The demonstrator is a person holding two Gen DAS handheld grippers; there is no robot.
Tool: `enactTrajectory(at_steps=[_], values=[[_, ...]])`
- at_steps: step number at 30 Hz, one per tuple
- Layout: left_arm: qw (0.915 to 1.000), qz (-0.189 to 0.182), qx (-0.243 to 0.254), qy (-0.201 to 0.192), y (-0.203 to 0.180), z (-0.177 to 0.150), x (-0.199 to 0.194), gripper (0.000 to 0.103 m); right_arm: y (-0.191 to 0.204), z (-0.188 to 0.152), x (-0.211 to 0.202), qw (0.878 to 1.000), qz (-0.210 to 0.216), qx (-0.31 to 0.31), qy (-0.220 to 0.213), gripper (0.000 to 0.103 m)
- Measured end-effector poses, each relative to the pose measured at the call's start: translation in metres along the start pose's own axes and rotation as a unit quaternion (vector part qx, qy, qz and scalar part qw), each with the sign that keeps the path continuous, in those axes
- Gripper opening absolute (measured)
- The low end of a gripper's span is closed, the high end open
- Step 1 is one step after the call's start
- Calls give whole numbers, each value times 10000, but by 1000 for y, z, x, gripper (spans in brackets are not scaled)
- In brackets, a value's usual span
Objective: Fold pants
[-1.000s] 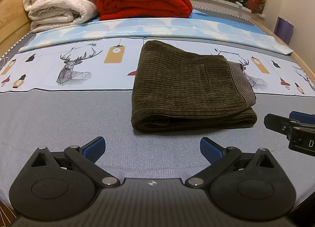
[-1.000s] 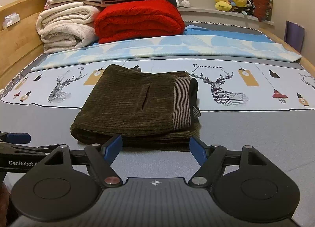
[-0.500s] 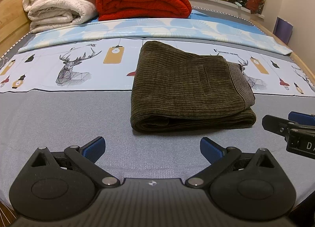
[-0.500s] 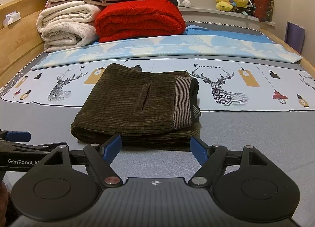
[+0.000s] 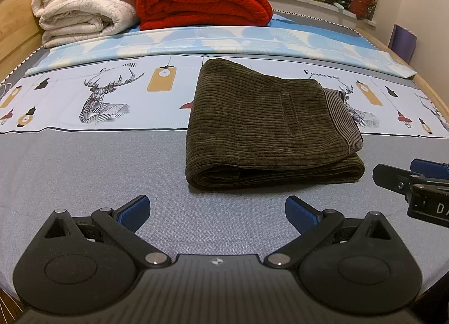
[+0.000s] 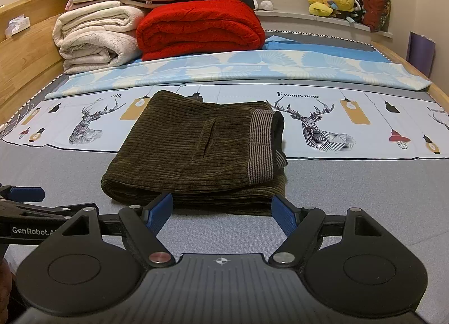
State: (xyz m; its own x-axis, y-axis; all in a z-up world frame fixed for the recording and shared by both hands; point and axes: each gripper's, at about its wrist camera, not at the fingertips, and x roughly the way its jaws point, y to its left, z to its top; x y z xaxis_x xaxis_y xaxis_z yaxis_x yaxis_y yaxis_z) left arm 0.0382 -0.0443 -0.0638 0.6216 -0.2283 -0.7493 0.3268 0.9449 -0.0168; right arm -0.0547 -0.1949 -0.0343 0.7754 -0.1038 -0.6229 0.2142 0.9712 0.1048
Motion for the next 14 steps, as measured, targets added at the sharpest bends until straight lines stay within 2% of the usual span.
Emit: enactTrajectory(at_steps=[14], values=[[10000, -10, 17, -22, -2, 0, -1, 102, 1, 0, 0, 10000, -5, 6, -1, 79]])
